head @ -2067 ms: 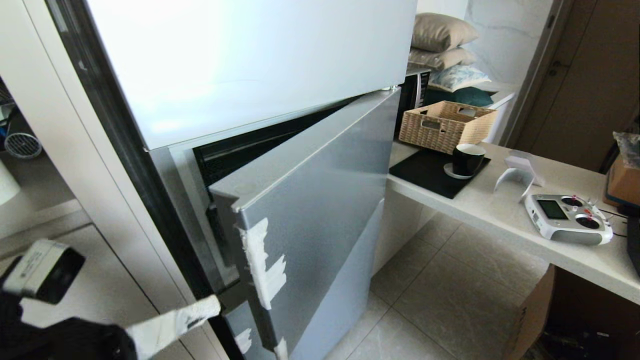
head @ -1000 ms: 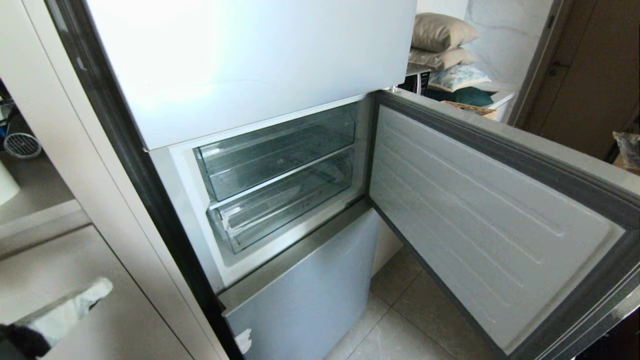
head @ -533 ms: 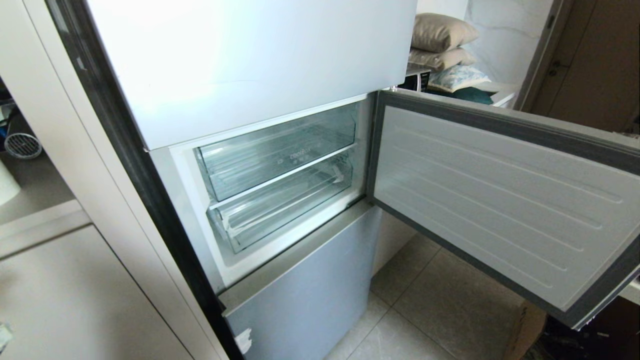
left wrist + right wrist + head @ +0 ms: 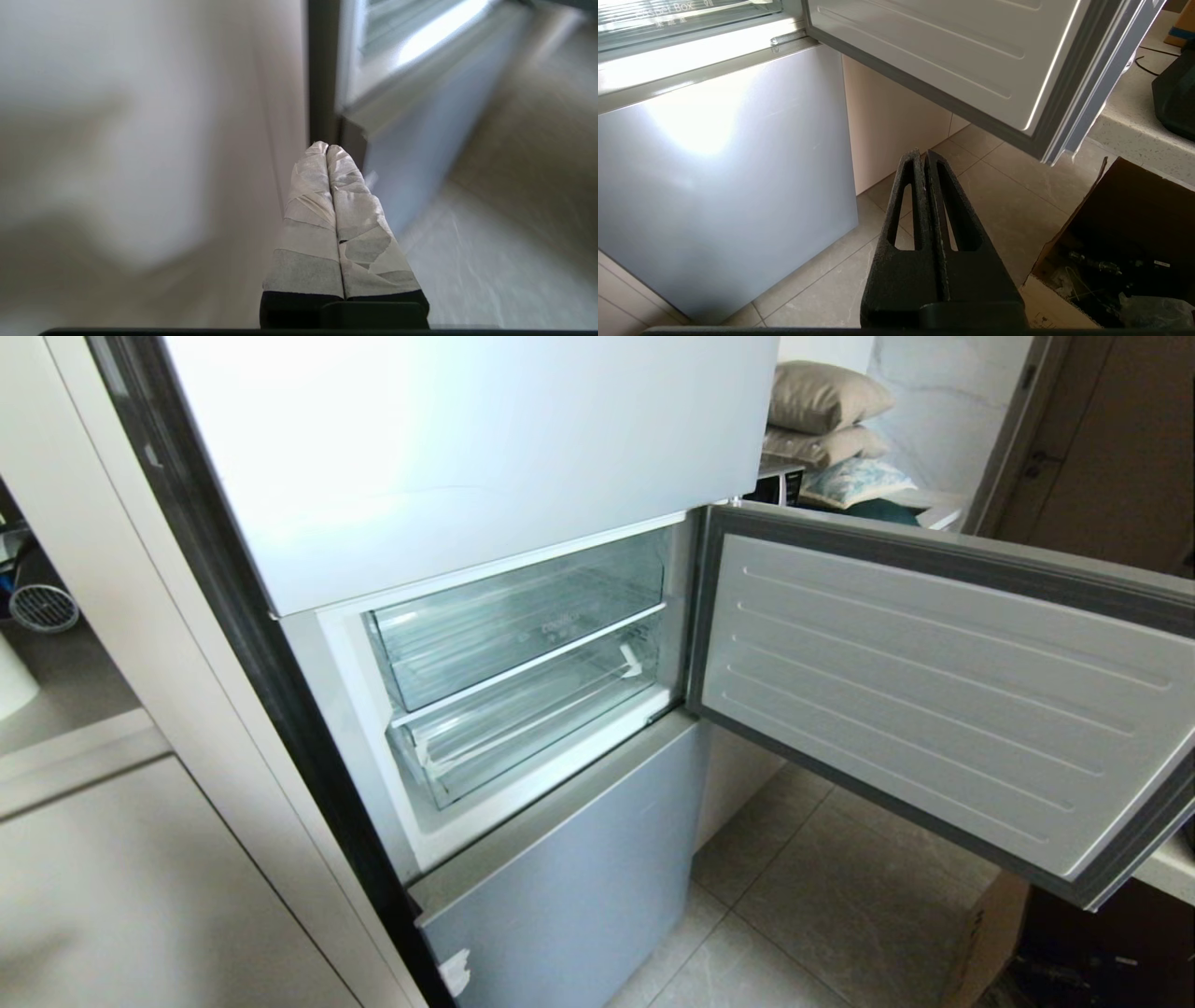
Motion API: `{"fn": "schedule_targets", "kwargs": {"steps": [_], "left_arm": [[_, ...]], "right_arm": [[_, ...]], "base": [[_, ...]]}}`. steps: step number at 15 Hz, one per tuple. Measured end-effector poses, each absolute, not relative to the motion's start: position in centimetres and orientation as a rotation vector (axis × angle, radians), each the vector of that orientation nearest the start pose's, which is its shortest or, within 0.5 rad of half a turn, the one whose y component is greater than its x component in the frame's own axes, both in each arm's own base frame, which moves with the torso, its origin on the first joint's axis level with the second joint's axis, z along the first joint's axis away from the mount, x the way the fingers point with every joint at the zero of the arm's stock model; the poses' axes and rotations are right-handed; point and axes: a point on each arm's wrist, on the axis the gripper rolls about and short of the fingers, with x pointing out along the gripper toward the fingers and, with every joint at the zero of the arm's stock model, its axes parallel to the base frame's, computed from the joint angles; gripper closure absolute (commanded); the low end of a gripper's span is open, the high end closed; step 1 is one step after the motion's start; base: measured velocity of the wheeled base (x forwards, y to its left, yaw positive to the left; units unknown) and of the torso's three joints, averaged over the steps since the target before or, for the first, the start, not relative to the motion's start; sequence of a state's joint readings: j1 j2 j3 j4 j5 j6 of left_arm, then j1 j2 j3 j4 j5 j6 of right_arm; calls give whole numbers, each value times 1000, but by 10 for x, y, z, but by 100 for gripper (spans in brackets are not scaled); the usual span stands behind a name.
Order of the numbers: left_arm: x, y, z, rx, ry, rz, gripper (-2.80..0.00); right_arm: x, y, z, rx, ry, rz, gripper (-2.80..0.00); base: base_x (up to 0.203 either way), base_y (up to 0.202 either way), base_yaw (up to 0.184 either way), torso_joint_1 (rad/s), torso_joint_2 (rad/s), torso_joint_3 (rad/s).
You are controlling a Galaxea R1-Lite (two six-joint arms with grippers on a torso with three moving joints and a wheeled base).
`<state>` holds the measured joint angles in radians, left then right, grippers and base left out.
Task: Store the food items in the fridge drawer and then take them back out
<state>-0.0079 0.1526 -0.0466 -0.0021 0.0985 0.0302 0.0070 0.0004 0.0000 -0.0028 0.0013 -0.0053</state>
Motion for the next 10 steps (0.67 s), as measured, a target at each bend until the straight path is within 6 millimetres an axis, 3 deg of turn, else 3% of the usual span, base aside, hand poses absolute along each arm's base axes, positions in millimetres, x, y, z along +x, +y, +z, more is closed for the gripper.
{"fn": "schedule_targets", "kwargs": {"steps": [4, 10], "left_arm": [[-23, 0, 79, 74, 71, -32, 0], [-25, -1, 76, 102, 38, -48, 0]], "right_arm": [[-23, 0, 76, -6, -2, 8, 0], [-23, 0, 76, -5, -2, 9, 0]], "base": [[0, 0, 0, 0, 0, 0], [0, 0, 0, 0, 0, 0]]}}
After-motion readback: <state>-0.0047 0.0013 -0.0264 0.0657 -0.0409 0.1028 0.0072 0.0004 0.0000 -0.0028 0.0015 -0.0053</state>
